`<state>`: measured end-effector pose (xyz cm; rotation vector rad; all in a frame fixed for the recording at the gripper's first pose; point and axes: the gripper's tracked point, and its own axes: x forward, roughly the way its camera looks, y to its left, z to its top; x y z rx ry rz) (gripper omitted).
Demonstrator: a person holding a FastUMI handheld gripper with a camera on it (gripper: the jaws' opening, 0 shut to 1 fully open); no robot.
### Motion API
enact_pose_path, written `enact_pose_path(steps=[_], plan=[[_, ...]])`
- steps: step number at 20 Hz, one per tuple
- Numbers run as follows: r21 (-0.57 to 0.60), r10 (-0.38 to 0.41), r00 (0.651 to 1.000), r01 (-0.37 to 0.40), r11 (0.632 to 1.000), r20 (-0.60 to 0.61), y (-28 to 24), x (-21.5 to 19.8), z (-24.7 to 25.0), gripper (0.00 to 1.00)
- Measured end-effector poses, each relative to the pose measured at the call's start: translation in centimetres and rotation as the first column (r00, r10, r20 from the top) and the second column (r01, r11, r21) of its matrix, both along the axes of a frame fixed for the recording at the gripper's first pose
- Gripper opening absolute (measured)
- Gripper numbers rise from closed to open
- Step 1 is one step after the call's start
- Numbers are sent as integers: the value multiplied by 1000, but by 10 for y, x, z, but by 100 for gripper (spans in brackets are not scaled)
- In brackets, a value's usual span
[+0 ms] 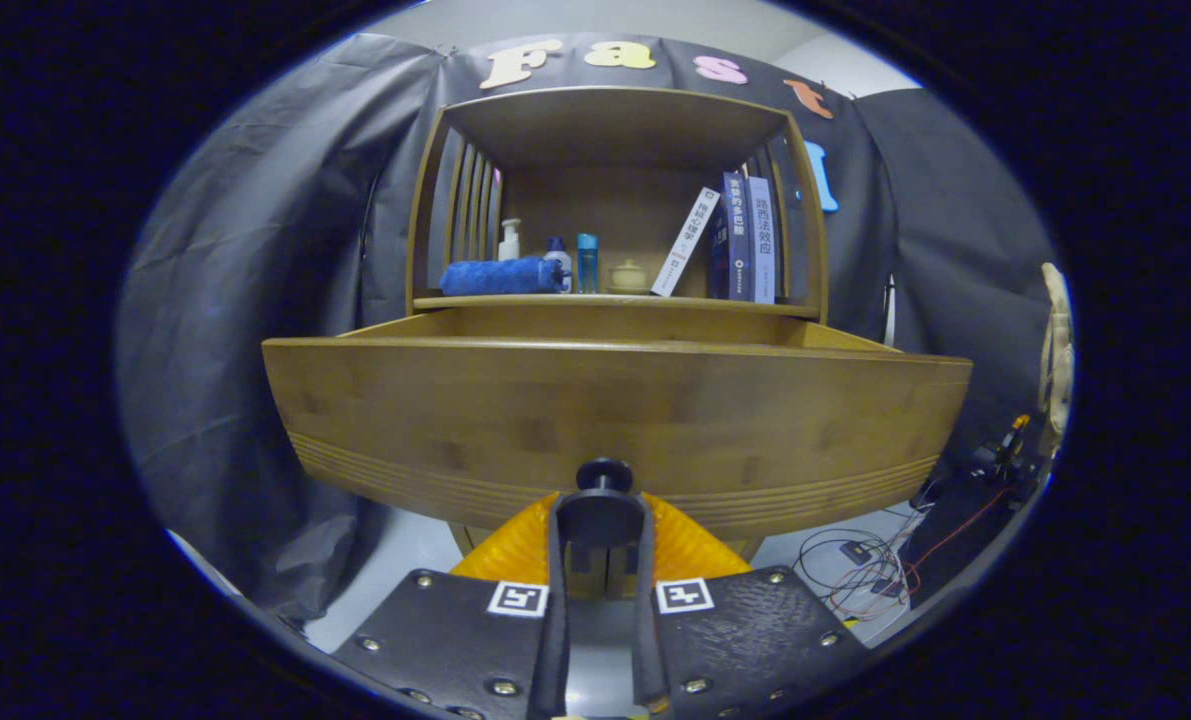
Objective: Pull open the drawer, take out the items inside it, and place them on the countertop above the cabinet.
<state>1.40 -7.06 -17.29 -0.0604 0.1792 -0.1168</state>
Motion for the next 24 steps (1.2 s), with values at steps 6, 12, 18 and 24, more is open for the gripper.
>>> enact_pose_path(steps=[6,12,18,24], plan=[[-16,23,999,-23,1000,-35,-1,1,0,43],[-139,3,1000,-6,990,-20,4,-18,21,71],[-111,-22,1000,22,994,-3,2,-31,62,95],[-89,-47,996,53,995,77,-10,-18,137,98]])
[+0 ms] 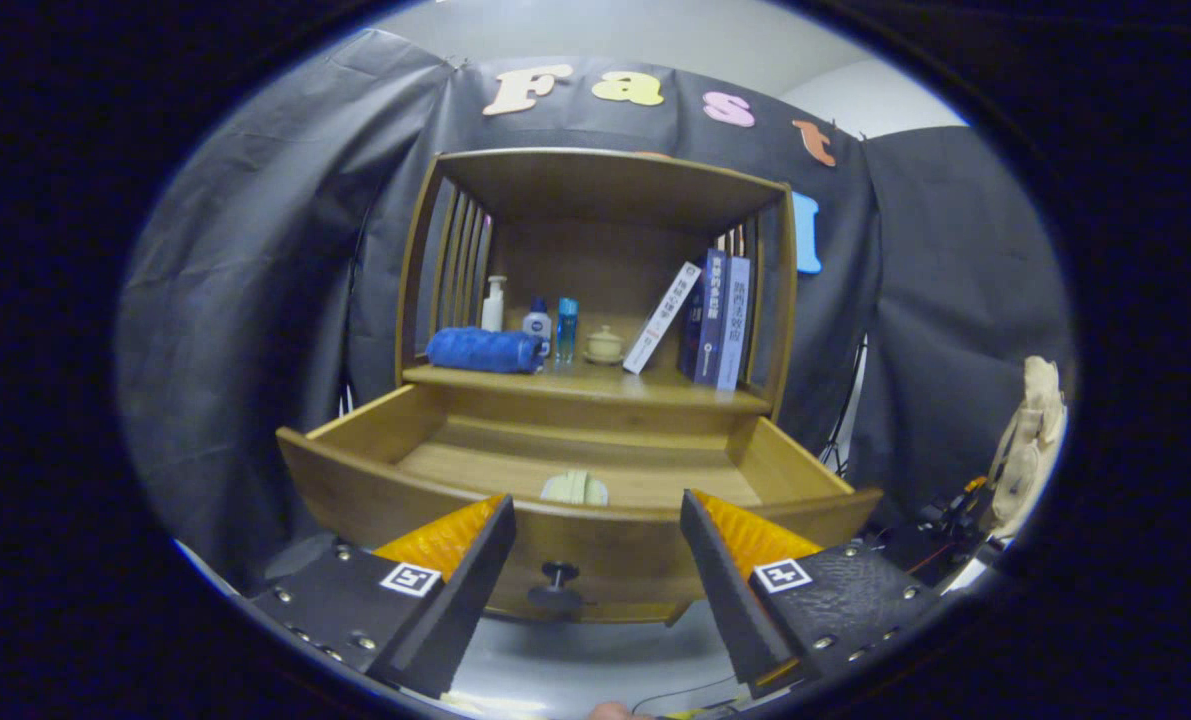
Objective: Pull open the drawer, take out the items inside it, and place them on the countertop above the cabinet.
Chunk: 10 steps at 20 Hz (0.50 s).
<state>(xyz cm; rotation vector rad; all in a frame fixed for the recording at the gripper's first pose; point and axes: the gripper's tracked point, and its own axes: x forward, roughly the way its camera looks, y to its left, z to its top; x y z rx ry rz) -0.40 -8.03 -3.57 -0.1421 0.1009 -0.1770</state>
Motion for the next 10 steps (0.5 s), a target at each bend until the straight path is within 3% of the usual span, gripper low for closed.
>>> enact_pose_path(steps=[5,10], plan=[[23,10,1000,-10,1000,-26,-4,42,44,98],[142,30,966,7,990,-258,-7,94,-2,99]])
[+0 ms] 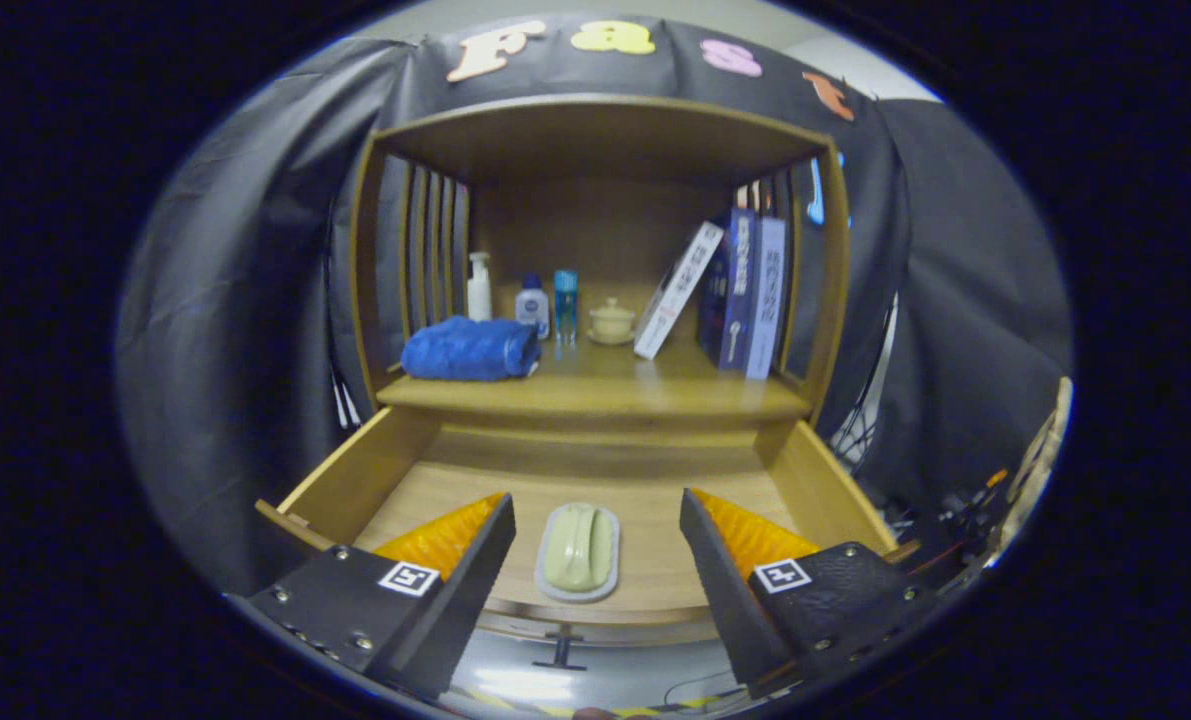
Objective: Pull open the drawer, take out the items inside it, and place them on the countertop above the cabinet.
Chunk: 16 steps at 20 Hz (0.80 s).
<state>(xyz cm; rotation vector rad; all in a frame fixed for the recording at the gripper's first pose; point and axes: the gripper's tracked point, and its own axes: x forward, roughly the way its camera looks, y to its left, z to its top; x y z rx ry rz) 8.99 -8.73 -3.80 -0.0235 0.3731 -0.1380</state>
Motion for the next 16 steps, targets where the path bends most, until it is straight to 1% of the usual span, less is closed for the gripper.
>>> enact_pose_path(steps=[1,3,6,9,11,12,14,15,16], plan=[[33,-2,999,3,999,-35,-1,8,-9,99],[56,-33,994,38,998,-101,-13,16,-23,99],[30,-50,981,56,998,-186,-27,31,-38,100],[39,-14,959,26,999,-282,-25,42,-56,99],[80,0,937,30,996,-350,-17,47,-71,92],[100,14,934,24,995,-358,-10,52,-75,84],[95,17,919,22,995,-393,-1,57,-88,74],[79,16,908,18,997,-419,0,60,-97,75],[85,40,890,-2,996,-455,6,59,-107,57]])
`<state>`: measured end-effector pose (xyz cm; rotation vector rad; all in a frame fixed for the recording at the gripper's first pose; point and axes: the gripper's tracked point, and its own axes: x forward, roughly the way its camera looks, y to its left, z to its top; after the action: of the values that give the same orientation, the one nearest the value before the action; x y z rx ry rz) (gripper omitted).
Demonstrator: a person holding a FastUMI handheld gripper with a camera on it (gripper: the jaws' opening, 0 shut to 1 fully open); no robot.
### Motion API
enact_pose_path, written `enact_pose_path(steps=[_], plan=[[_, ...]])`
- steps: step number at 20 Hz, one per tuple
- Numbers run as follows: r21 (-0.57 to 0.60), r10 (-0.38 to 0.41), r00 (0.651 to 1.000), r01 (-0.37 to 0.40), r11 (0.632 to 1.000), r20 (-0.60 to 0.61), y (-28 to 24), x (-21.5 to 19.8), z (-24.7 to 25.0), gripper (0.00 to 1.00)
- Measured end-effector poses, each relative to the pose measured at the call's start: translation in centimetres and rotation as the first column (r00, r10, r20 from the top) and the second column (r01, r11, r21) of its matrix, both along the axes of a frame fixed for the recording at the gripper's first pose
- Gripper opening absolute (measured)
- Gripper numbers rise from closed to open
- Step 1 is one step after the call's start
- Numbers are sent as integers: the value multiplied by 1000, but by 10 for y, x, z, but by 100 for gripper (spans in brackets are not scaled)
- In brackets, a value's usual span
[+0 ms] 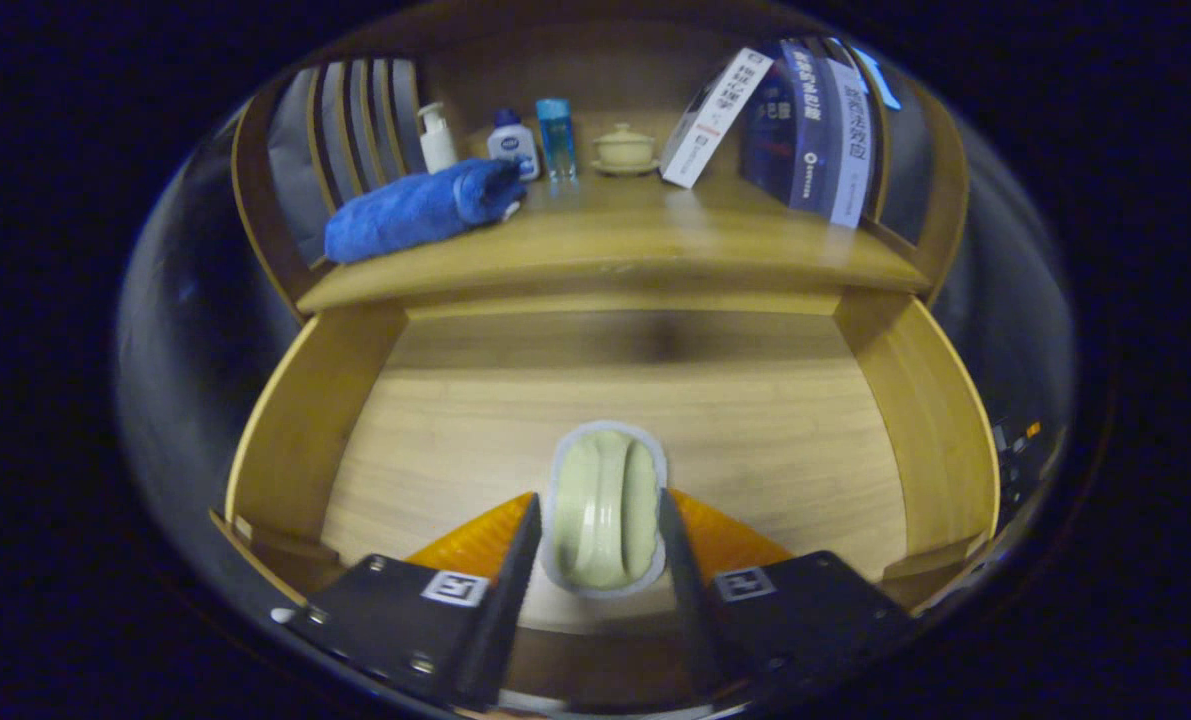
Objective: Pull open the drawer, take out the items inside it, and place them on the countertop above the cabinet.
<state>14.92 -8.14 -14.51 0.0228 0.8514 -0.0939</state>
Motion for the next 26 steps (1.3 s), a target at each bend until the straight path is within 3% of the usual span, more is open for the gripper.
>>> enact_pose_path(steps=[2,4,5,9,12,20,24,26], plan=[[71,15,999,-12,997,-50,17,-1,-14,20],[57,1,1000,-2,998,9,12,8,-2,21],[31,6,999,-7,999,34,8,13,-3,12],[-3,85,986,-86,996,145,20,3,13,13],[1,71,962,-74,997,265,21,0,45,12],[-6,34,805,-37,999,592,23,29,172,12],[-12,-7,754,21,1000,657,8,70,205,12],[7,-41,745,49,999,666,2,91,208,12]])
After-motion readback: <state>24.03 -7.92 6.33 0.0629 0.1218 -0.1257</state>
